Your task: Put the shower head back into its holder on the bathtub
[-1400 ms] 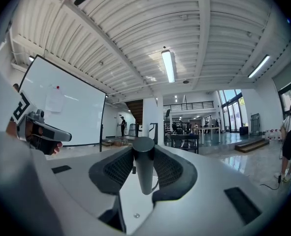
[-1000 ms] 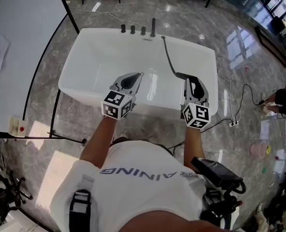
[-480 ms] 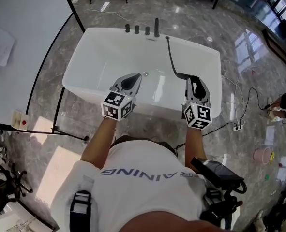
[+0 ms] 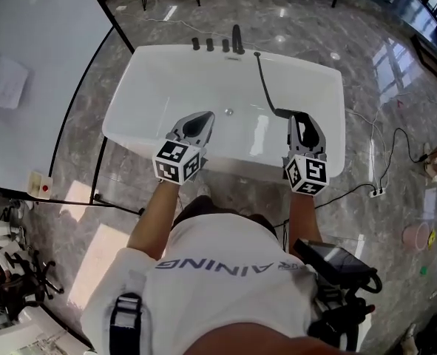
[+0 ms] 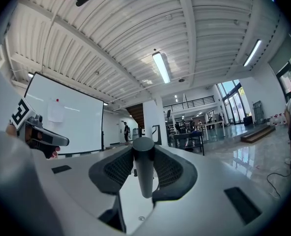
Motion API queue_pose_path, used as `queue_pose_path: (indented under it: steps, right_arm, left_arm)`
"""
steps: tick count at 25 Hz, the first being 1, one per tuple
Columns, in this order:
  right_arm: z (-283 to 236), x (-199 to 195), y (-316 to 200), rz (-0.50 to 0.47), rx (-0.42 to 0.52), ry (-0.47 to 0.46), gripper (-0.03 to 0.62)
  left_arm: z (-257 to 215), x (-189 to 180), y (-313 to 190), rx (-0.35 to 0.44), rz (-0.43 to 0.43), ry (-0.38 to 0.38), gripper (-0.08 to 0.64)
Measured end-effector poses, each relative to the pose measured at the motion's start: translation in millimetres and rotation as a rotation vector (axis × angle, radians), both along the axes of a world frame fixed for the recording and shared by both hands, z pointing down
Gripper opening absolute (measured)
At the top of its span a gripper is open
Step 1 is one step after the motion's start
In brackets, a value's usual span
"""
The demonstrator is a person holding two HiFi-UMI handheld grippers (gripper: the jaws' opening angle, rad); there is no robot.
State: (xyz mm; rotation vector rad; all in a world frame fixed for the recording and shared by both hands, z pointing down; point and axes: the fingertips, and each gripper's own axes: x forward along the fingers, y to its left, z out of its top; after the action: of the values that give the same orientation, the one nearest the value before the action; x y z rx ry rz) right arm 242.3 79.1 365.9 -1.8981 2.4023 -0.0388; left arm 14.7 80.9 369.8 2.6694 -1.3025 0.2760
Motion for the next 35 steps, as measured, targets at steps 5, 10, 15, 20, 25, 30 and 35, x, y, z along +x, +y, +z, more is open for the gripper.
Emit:
queue_pose_path:
  steps: [5, 10, 15, 20, 25, 30, 35]
  right_arm:
    - [0, 22, -1, 0.031, 0.014, -0.002, 0.132]
    - [-10, 24, 1, 0.032, 0.042, 0.032, 0.132]
    - [-14, 31, -27, 0.0, 0.032, 0.047, 0.132]
    - [-28, 20, -67, -0.009, 0.035, 0.016, 0.13]
    - [-50, 1, -113, 0.0, 0.052, 0.004, 0.129]
    - [-81, -24, -157, 0.02, 0.099, 0.028, 0.127]
    - [-105, -51, -195, 0.042, 0.136, 0.055, 0.126]
  left_arm:
    - [-2, 28, -11, 0.024, 0.062, -0.026, 0.014]
    - [-1, 49, -16, 0.047, 0.136, -0.044, 0.014]
    - [8, 70, -53, 0.026, 0.144, -0.004, 0.014]
    - [17, 60, -99, 0.0, 0.134, 0.033, 0.014]
    - [24, 29, -145, -0.026, 0.108, 0.056, 0.014]
    - [24, -7, -191, -0.037, 0.095, 0.1, 0.014]
    - [19, -35, -231, -0.033, 0.102, 0.141, 0.014]
